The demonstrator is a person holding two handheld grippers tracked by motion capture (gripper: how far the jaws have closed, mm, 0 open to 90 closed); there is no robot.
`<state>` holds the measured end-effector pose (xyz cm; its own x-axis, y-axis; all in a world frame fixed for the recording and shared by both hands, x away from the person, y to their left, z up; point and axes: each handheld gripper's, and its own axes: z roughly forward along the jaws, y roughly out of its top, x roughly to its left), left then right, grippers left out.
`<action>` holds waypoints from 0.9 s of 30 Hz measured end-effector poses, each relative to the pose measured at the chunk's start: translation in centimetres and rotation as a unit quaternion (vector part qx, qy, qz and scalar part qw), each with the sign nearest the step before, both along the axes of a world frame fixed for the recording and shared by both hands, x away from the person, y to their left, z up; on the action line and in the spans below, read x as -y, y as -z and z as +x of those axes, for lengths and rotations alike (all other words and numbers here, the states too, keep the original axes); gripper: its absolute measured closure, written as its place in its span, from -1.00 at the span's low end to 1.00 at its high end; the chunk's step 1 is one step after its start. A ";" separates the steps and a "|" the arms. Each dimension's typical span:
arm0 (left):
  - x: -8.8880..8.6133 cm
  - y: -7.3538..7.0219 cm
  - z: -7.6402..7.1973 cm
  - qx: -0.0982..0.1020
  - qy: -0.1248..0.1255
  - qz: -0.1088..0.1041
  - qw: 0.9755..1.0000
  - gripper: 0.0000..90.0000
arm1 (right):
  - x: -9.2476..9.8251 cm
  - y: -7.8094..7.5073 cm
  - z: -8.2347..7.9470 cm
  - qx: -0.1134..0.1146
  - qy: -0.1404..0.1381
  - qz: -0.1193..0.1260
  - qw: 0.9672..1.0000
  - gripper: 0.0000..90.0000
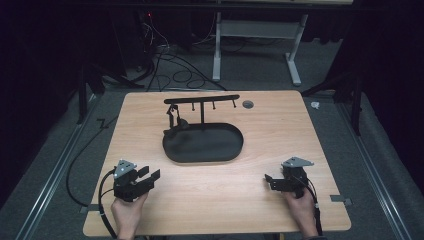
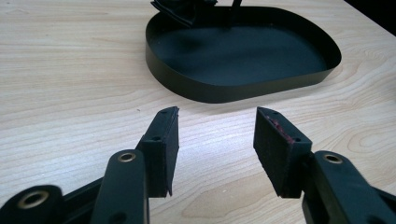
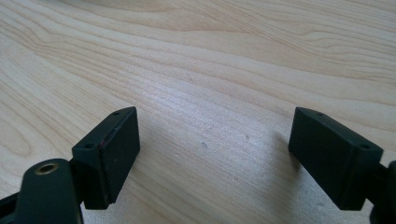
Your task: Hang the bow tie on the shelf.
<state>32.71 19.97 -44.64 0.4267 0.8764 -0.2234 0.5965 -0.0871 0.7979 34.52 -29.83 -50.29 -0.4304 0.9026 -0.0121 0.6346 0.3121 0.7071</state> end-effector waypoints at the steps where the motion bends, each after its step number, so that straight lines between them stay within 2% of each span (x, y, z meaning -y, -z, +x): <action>1: 0.0 0.0 0.0 0.000 0.000 0.000 1.000 0.13 | 0.0 0.0 0.0 0.000 0.000 0.000 1.000 -0.61; 17: 1.1 1.7 0.5 -0.017 0.005 0.011 1.000 0.11 | 0.0 0.0 0.0 0.000 -0.001 -0.001 1.000 -0.61; 27: 1.9 2.7 0.8 -0.022 0.008 0.030 0.999 0.10 | 0.0 0.0 0.0 0.000 -0.001 -0.001 1.000 -0.61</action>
<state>33.50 18.09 -47.34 0.4321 0.8816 -0.1898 0.6289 -0.1438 0.7641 34.52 -29.84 -50.29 -0.4321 0.9017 -0.0136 0.6333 0.3142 0.7072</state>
